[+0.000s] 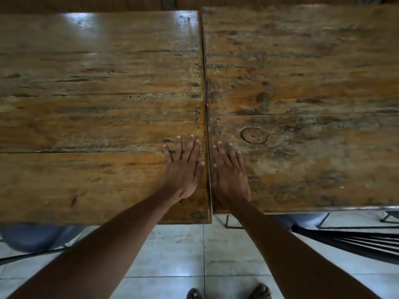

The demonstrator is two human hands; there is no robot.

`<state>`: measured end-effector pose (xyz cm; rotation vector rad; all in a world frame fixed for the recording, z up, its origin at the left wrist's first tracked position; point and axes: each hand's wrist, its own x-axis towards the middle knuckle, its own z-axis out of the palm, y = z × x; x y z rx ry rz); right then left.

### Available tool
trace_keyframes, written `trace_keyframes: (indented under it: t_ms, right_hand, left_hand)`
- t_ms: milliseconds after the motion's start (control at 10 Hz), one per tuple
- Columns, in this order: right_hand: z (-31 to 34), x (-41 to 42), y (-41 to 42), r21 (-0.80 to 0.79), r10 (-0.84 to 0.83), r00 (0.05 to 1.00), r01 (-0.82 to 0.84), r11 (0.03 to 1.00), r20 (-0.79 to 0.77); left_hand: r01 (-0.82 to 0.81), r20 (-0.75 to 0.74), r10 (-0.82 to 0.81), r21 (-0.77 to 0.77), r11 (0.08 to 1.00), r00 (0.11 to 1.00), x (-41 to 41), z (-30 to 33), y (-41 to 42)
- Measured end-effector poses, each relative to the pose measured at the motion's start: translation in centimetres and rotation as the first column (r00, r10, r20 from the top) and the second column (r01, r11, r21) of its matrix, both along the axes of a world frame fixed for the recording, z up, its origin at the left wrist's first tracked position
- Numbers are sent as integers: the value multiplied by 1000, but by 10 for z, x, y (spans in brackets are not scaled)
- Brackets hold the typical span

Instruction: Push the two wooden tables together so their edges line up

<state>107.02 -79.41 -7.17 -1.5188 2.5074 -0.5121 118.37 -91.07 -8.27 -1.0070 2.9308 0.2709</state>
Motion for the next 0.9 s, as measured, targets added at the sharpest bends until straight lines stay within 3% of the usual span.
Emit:
trace_keyframes:
  t_ms: [300, 500, 600, 700, 800, 900]
  right_hand:
    - [-3, -2, -1, -10, 13, 1000, -13, 1000, -23]
    - [-2, -1, -1, 17, 31, 999, -30, 999, -25]
    - [13, -6, -5, 172, 65, 998, -67, 983, 18]
    - [42, 2, -5, 390, 118, 993, -100, 915, -22]
    - [71, 38, 13, 383, 133, 991, -132, 914, 23]
    - [96, 68, 28, 370, 211, 977, -206, 906, 30]
  left_hand:
    - [1, 18, -1, -19, 1000, 1000, -12, 2, -14]
    - [-50, 135, 47, 19, 999, 990, -17, 12, -13]
    - [-65, 245, 39, 99, 993, 969, -18, 41, -5]
    - [-29, 209, 8, 98, 995, 978, 5, 72, 26]
    - [-63, 199, 47, 70, 996, 979, 48, 97, 48]
    - [-196, 222, 181, 47, 979, 958, 84, 131, 61]
